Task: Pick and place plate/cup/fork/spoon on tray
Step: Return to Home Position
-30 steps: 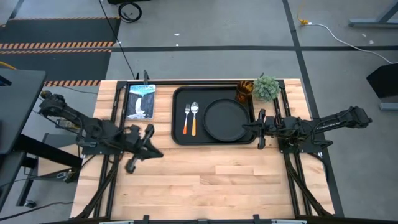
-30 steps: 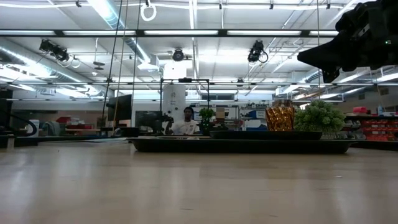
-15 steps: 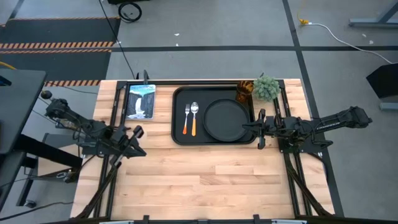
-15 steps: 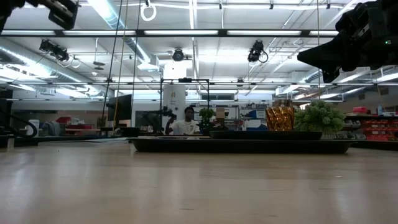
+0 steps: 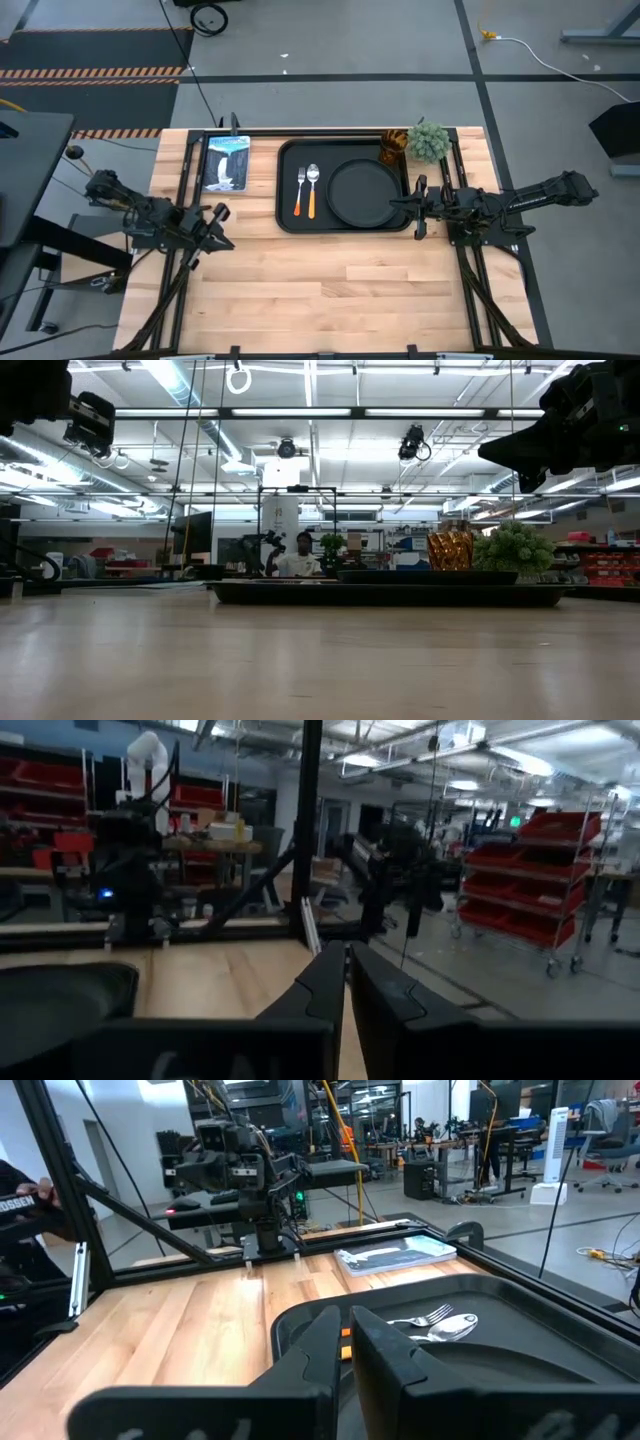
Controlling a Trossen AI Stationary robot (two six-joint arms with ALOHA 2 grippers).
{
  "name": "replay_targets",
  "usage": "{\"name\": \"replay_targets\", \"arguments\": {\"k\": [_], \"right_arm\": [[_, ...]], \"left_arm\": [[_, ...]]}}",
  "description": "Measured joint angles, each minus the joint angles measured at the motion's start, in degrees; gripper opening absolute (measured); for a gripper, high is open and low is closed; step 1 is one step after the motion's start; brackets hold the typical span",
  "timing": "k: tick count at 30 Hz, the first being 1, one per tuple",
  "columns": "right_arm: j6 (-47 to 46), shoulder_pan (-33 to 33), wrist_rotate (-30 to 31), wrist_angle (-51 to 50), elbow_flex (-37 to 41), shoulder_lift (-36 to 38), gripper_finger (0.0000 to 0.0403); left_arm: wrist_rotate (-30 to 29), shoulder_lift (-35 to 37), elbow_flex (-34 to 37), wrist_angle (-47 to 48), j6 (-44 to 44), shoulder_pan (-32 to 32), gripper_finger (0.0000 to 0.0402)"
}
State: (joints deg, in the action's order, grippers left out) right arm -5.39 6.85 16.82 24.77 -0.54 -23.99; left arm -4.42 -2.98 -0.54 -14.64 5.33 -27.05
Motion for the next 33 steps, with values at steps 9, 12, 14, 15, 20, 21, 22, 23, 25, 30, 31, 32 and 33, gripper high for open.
{"name": "replay_targets", "arguments": {"k": [9,12,14,15,20,21,22,23,25,30,31,32,33], "right_arm": [[0.0,0.0,0.0,0.0,0.0,0.0,0.0034],[0.0,0.0,0.0,0.0,0.0,0.0,0.0034],[0.0,0.0,0.0,0.0,0.0,0.0,0.0034],[0.0,0.0,0.0,0.0,0.0,0.0,0.0034],[0.0,0.0,0.0,0.0,0.0,0.0,0.0034],[0.0,0.0,0.0,0.0,0.0,0.0,0.0034],[0.0,0.0,0.0,0.0,0.0,0.0,0.0034],[0.0,0.0,0.0,0.0,0.0,0.0,0.0034],[0.0,0.0,0.0,0.0,0.0,0.0,0.0034],[0.0,0.0,0.0,0.0,0.0,0.0,0.0034],[0.0,0.0,0.0,0.0,0.0,0.0,0.0034],[0.0,0.0,0.0,0.0,0.0,0.0,0.0034],[0.0,0.0,0.0,0.0,0.0,0.0,0.0034]], "left_arm": [[-0.1,3.0,0.0,11.5,-3.6,2.0,0.0029],[-0.1,2.9,-0.1,12.6,-4.7,2.6,0.0029],[-0.1,2.9,-0.1,12.7,-6.8,3.2,0.0028],[-0.1,2.9,-0.1,12.7,-7.5,3.3,0.0028],[-0.4,2.8,0.0,11.8,-7.2,4.8,0.0029],[-0.7,2.6,0.0,11.2,-7.3,5.1,0.0029],[-0.8,2.4,0.0,10.4,-7.3,5.3,0.0028],[-0.7,2.4,0.0,9.9,-7.3,5.5,0.0028],[-0.7,2.3,0.0,9.4,-7.2,5.6,0.0026],[-0.6,2.3,0.0,9.2,-7.1,5.6,0.0025],[-0.6,2.3,0.0,9.2,-7.1,5.6,0.0025],[-0.6,2.3,0.0,9.2,-7.1,5.6,0.0025],[-0.5,2.3,0.0,9.1,-7.1,5.6,0.0025]]}}
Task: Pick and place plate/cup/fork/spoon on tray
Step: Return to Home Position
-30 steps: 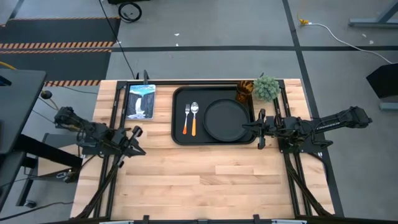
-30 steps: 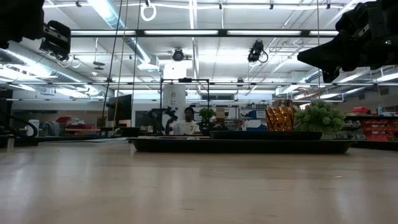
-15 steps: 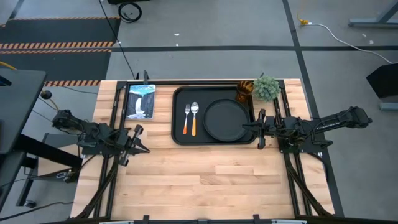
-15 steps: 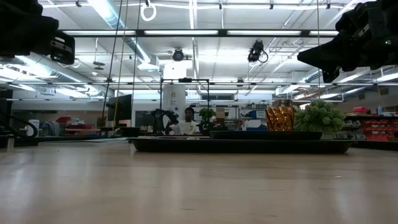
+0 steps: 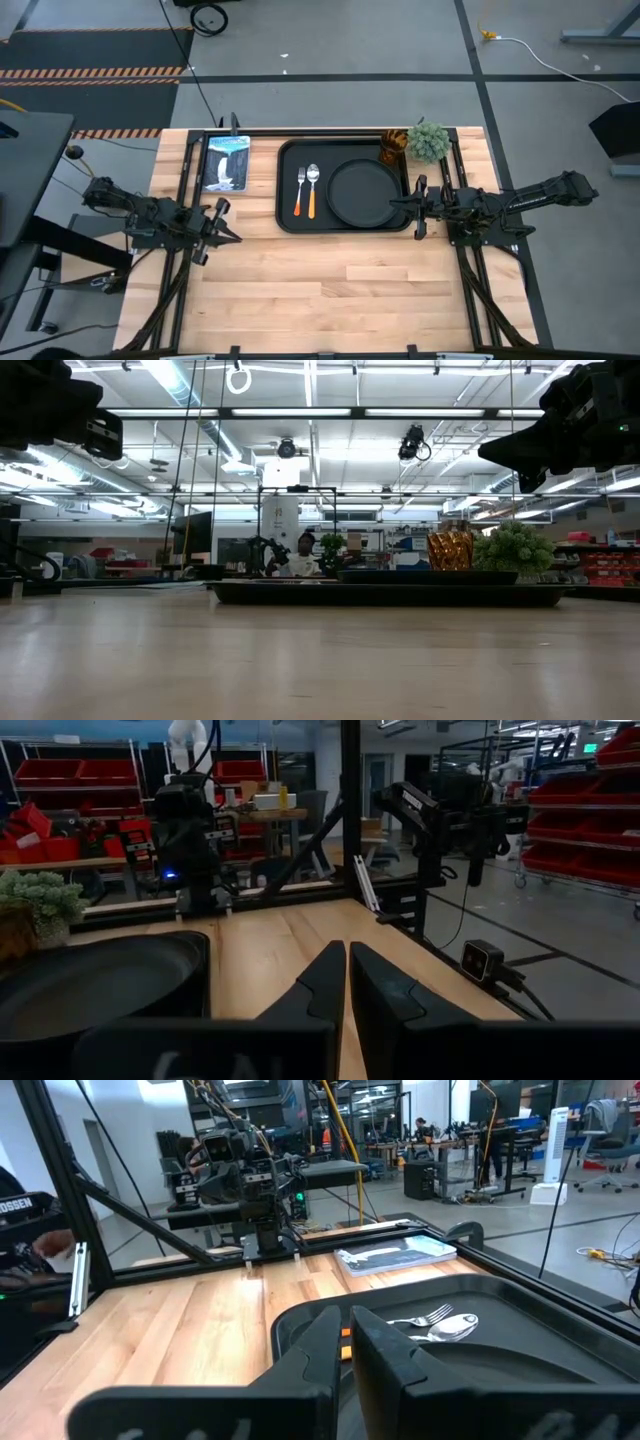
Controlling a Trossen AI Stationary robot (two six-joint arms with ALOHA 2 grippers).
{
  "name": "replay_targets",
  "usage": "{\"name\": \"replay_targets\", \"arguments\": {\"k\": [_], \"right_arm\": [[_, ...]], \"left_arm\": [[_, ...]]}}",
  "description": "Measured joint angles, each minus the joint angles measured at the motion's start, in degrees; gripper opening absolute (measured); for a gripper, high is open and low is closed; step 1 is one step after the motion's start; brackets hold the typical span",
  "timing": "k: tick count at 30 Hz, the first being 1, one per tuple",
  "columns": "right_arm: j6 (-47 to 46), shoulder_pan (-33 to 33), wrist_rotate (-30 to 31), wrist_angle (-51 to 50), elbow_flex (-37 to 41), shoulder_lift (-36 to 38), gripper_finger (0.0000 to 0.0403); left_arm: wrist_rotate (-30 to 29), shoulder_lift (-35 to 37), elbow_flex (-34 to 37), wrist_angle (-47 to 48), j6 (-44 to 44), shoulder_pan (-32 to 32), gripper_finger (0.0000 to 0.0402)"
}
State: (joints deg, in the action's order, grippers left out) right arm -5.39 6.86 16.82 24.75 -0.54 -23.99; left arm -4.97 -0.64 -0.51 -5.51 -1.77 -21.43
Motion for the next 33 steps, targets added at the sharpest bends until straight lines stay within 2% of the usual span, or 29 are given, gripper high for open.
{"name": "replay_targets", "arguments": {"k": [33], "right_arm": [[0.0,0.0,0.0,0.0,0.0,0.0,0.0034]], "left_arm": [[0.1,0.0,0.0,-0.2,0.1,0.0,0.0025]]}}
